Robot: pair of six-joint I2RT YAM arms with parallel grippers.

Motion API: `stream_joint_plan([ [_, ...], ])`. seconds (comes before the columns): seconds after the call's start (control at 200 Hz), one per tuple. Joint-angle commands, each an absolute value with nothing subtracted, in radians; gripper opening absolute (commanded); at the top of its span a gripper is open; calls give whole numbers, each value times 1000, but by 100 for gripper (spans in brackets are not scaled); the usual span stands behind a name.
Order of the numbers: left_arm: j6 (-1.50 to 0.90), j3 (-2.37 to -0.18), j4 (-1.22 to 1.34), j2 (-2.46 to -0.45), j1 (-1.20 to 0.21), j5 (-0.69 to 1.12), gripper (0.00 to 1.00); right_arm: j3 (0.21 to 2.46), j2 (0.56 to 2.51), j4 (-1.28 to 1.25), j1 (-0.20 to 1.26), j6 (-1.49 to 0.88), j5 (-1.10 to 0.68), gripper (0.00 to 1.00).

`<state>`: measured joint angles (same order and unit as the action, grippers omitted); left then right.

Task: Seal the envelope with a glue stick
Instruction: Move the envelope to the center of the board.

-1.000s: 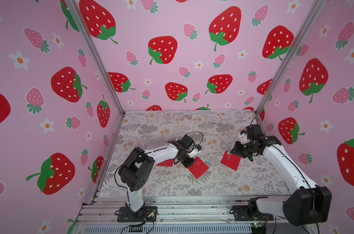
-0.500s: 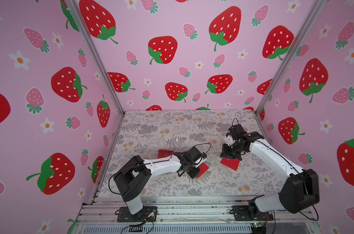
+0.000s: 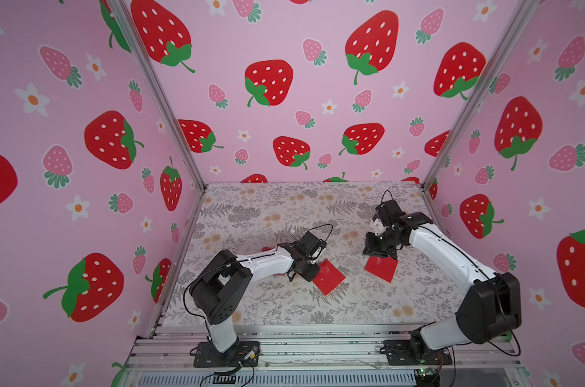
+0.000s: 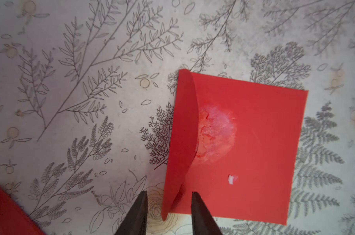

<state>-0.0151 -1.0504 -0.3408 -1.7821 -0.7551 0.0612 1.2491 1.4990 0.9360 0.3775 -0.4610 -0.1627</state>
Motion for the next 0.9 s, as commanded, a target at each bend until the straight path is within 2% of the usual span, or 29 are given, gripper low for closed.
stream_joint_plan([
  [0.0,-8,-1083,-357,-1818,-751,92,34,1278,1514,954,388,-465,-153,0],
  [0.32,-2,-1063,-340,-1856,-749,122,14,1312,1545,960,398,-446,-157,0],
  [0.48,2,-1058,-321,-1848,-752,155,8,1323,1557,973,410,-439,-160,0],
  [0.775,-71,-1096,-223,-1869,-819,322,7,1317,1605,992,472,-434,-145,0],
  [0.895,-75,-1109,-217,-1884,-846,325,7,1294,1613,988,494,-445,-127,0],
])
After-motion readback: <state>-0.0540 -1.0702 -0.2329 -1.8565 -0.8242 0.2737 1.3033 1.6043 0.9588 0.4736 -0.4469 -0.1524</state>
